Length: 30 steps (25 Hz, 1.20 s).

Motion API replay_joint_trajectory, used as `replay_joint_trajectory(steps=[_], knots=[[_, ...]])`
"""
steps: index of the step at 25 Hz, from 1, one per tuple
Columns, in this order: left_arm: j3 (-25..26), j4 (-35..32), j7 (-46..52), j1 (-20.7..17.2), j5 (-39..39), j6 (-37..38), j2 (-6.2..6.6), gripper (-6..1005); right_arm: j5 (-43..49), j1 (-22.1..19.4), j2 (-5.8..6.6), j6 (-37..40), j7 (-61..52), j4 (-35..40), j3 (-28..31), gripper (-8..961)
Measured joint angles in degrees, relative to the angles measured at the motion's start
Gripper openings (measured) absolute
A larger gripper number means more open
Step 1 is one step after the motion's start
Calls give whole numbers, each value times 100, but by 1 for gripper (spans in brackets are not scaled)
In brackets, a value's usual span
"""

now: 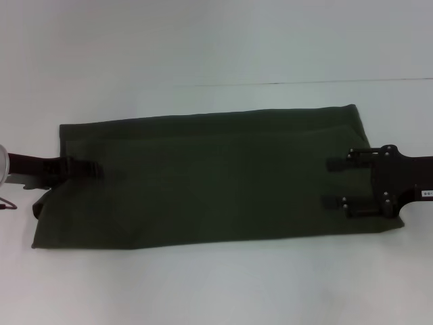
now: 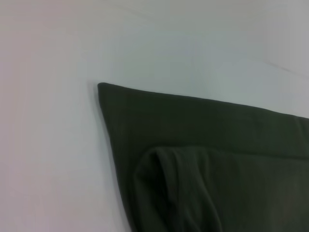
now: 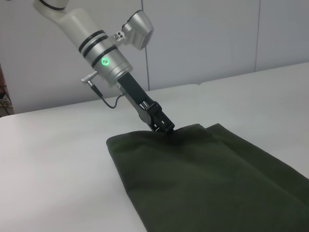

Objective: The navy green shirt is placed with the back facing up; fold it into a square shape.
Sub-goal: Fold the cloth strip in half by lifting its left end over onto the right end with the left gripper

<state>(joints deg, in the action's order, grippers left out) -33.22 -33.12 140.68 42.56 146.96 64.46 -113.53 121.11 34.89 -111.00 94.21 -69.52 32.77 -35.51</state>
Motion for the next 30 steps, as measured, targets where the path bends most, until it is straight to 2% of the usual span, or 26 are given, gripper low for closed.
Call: replay_joint_trajectory(steps=[30], knots=[[0,12,4,13,0,6,-3,879,0,0,-8,0,18,1,0,766]])
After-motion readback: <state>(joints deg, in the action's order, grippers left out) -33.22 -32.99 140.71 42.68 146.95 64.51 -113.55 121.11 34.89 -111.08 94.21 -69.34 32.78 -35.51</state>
